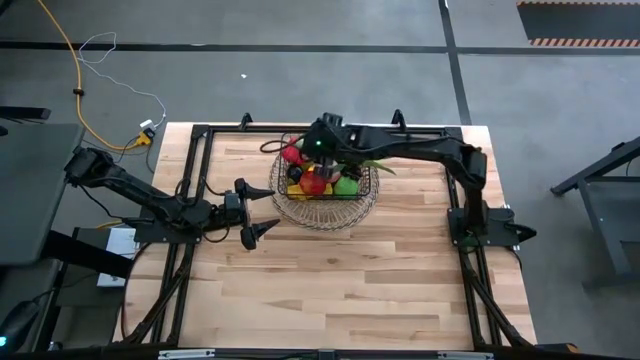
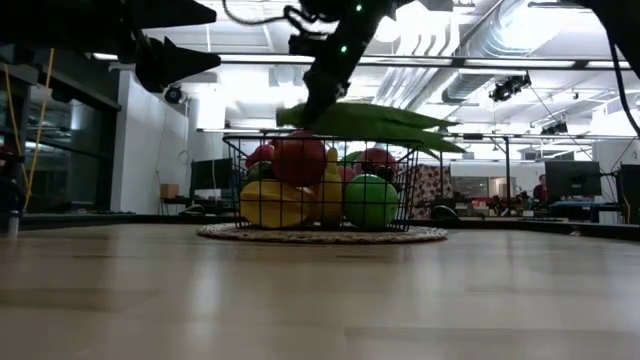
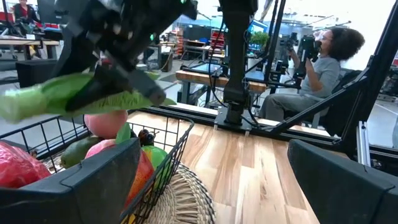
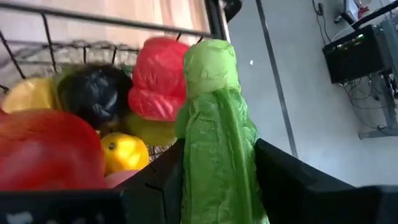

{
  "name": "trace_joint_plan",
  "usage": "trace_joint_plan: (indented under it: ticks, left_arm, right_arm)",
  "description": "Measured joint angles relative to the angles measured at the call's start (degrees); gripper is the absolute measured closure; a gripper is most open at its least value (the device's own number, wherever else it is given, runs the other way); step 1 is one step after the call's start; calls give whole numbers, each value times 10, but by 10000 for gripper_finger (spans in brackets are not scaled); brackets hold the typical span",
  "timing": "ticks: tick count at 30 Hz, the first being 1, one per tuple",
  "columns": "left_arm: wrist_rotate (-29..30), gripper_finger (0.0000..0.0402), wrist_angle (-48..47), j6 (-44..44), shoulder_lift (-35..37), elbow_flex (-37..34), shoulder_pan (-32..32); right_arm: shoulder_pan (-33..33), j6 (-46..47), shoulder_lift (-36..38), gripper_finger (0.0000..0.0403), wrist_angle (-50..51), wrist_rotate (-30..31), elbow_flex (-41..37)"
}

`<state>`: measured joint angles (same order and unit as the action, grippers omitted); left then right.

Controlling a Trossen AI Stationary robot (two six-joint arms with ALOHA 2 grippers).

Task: Build produce basket
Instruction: Put the leaf lettuce into the black wire basket, then return to Home Position

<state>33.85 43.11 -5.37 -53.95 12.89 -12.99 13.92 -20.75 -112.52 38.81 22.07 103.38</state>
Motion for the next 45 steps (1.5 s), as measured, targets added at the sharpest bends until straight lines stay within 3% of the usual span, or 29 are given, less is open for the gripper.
trace_joint_plan:
  ticks: [8, 17, 25, 31, 40, 45]
  left_arm:
    - [0, 6, 0, 0, 0, 0, 0]
    - [0, 6, 0, 0, 0, 0, 0]
    - [0, 6, 0, 0, 0, 0, 0]
    - [0, 6, 0, 0, 0, 0, 0]
    - [0, 6, 0, 0, 0, 0, 0]
    - [0, 6, 0, 0, 0, 0, 0]
  right_arm:
    - [12, 11, -27, 249, 31, 49, -3]
    - [32, 56, -27, 247, 35, 8, -3]
    - [29, 42, -27, 175, 43, 3, -3]
    - [24, 11, -26, 121, 47, 49, -4]
    - [22, 13, -25, 112, 33, -24, -4]
    - [18, 2, -25, 112, 23, -24, -4]
